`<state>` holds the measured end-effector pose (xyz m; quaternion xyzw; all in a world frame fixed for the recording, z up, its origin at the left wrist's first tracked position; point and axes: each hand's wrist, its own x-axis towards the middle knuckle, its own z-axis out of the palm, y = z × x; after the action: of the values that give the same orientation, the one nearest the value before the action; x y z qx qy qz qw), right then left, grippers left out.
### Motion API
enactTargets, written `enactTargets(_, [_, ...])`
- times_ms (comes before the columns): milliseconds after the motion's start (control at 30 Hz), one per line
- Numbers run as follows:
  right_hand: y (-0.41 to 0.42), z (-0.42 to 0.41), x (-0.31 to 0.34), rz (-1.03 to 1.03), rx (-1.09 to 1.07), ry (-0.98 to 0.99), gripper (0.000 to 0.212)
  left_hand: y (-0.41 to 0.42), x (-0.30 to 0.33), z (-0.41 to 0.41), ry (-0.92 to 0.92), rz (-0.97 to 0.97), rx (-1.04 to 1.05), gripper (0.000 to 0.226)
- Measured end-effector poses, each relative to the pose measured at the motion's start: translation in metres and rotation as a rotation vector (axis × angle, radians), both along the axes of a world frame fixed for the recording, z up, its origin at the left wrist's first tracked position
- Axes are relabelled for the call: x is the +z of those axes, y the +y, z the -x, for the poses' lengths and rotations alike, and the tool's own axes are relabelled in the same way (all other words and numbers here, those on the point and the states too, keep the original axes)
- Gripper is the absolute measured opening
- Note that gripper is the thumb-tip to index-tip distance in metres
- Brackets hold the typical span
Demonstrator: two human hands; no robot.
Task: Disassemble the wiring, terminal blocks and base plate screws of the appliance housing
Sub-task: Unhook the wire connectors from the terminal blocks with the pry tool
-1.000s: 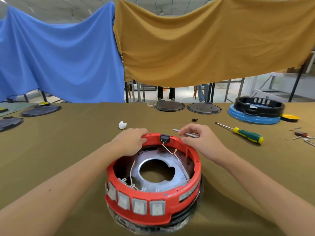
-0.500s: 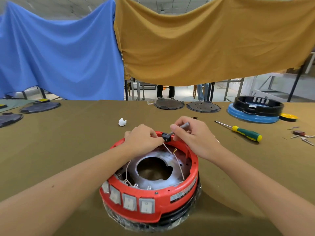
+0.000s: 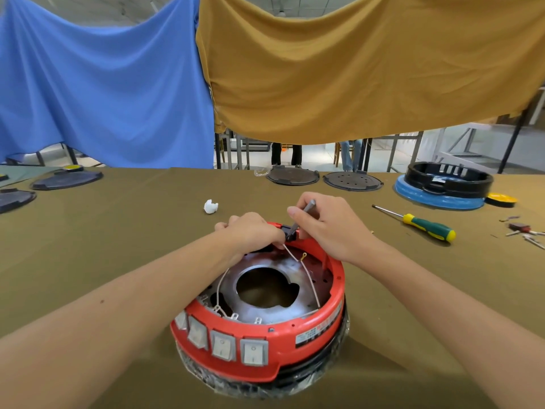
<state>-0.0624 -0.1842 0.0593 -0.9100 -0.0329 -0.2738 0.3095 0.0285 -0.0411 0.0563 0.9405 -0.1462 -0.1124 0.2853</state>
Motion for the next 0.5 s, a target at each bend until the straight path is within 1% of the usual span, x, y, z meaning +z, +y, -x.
enactTargets(167, [0.0001,-0.0015,0.0038,0.019,0.001,0.037,0.029,0.0007,-0.0018,-0.0013,-0.022,-0.011,-0.007,0.038])
enactTargets(367, [0.0040,-0.0051,0.0078,0.101,0.028,0.063,0.030,0.0002,-0.0028,-0.0041,-0.021,-0.001,-0.010,0.036])
enactTargets(500, [0.0035,-0.0030,0.0039,0.058,0.048,0.029,0.030,0.0011,-0.0050,-0.0068,-0.011,0.014,-0.022,0.040])
